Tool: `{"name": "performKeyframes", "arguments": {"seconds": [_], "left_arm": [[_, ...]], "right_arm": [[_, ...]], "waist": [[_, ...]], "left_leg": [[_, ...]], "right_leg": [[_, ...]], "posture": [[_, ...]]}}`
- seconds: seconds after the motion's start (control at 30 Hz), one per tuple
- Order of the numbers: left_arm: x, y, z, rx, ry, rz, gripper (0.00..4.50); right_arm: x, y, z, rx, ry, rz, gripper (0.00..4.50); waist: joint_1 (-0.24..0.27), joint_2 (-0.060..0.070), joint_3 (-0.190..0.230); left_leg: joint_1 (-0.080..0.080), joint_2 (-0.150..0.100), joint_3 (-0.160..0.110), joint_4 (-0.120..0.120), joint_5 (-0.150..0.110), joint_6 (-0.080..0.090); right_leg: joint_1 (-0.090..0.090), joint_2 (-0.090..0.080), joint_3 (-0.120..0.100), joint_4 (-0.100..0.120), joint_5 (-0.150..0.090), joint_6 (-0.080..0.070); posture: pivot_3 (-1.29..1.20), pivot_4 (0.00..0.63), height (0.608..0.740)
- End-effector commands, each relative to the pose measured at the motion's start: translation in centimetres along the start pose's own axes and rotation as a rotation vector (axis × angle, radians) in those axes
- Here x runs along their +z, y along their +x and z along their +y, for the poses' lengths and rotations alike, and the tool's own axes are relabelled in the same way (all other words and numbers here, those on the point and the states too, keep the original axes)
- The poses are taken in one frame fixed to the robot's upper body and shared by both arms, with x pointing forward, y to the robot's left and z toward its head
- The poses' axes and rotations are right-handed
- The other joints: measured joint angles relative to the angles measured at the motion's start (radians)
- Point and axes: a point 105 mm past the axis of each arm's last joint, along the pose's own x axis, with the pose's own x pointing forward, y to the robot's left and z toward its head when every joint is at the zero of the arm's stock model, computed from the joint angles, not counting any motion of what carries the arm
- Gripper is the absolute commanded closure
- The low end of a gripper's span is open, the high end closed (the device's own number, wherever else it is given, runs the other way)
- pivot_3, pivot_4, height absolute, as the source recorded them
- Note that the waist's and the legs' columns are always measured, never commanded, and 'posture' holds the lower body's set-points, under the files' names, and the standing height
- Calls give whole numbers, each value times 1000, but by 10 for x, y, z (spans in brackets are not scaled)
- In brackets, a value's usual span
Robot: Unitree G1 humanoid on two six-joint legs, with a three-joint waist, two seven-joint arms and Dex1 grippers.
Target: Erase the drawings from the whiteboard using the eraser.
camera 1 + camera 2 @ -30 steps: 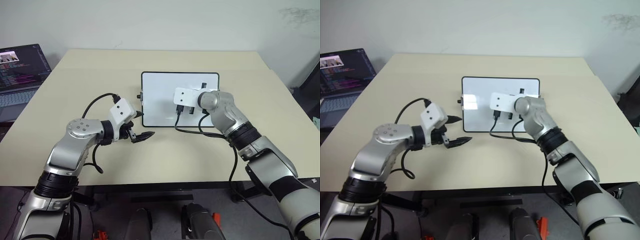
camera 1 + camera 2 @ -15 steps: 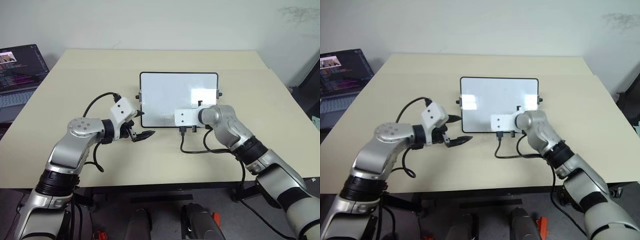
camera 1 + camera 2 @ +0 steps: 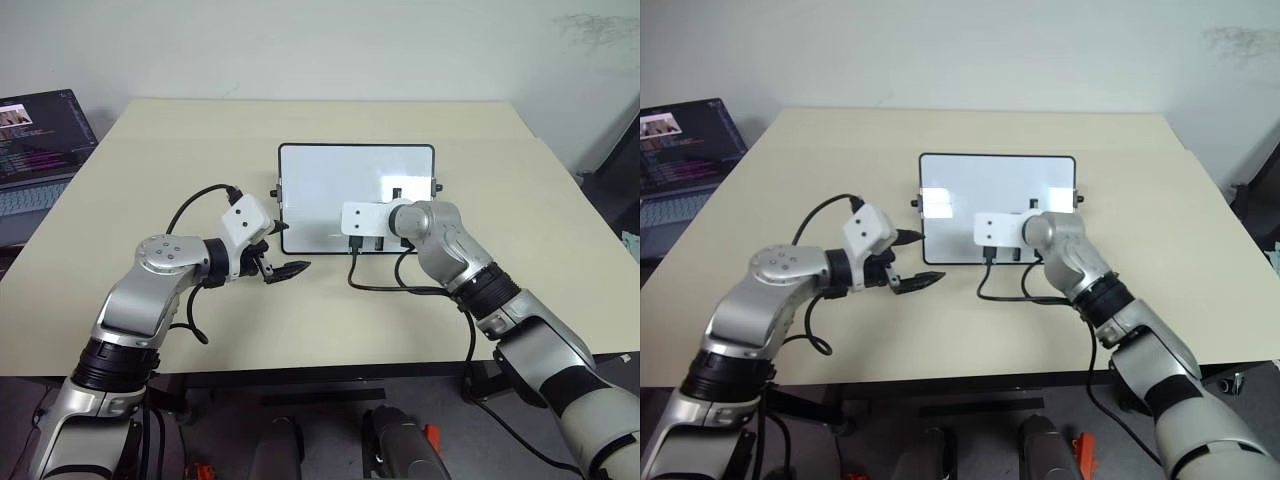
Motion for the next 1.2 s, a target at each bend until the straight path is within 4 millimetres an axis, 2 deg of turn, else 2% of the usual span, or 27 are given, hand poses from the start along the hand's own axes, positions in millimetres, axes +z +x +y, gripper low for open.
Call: {"name": "performKeyframes", "arguments": {"seconds": [0.03,0.13,0.23,0.33,0.4,0.5,0.57,0.7,0.77,0.87,0.93,1.2], "left_arm": [[12,-3,3,14,45,-35,0],[13,-3,3,12,46,-35,0],[13,-3,3,13,47,-36,0],[13,-3,3,13,46,-35,0],[13,-3,2,11,45,-37,0],[15,1,-2,-10,39,-50,0],[17,5,-8,-40,35,-65,0],[19,12,-16,-83,33,-78,0],[21,16,-20,-106,36,-84,0],[27,25,-27,-143,45,-110,0],[32,30,-30,-158,42,-129,0],[45,57,-70,-310,62,-169,0]], "right_arm": [[-2,-6,-29,-116,38,11,3451],[-4,-9,-32,-120,50,8,3451],[-5,-20,-27,-33,94,-67,3451],[-5,-46,-22,68,183,-217,3452],[-15,-65,-30,63,283,-263,3452],[-44,-88,-55,-13,466,-248,3452],[-75,-102,-67,-85,561,-168,3452],[-134,-124,-66,-168,694,25,3452],[-158,-135,-61,-193,767,112,3452],[-196,-150,-39,-190,829,282,3452],[-205,-153,-29,-185,873,326,3452],[-231,-155,14,-167,1061,411,3452]], "waist": [[1,0,0],[1,0,0],[2,0,0],[9,0,0],[9,0,0],[8,0,1],[8,0,1],[8,0,1],[7,0,1],[8,0,1],[7,0,1],[4,0,1]], "left_leg": [[0,0,0,0,0,0],[0,0,0,-1,0,0],[-1,0,0,-1,0,0],[-2,0,-1,-2,0,0],[-2,-1,-1,-3,-1,-1],[-2,-1,-1,-3,-1,-1],[-2,0,-1,-2,-1,-1],[-2,-1,0,-2,-1,-1],[-2,-1,1,-2,-1,-1],[-2,-1,2,-3,-1,-1],[-2,-1,2,-3,-1,-1],[-1,-1,3,-1,-1,-1]], "right_leg": [[0,0,0,0,0,0],[0,0,0,0,0,0],[0,0,0,-1,0,0],[0,0,-1,-2,0,0],[0,0,-1,-3,0,1],[0,0,0,-3,0,1],[0,0,-1,-3,0,0],[0,-1,0,-4,0,0],[0,-1,0,-4,0,0],[0,-1,1,-4,0,0],[-1,-2,1,-4,0,0],[0,-1,2,-3,0,1]], "posture": [[0,150,740],[0,150,740],[0,150,740],[0,150,740],[0,150,740],[0,150,740],[0,150,740],[0,150,740],[0,150,740],[0,150,740],[0,150,740],[0,150,740]]}}
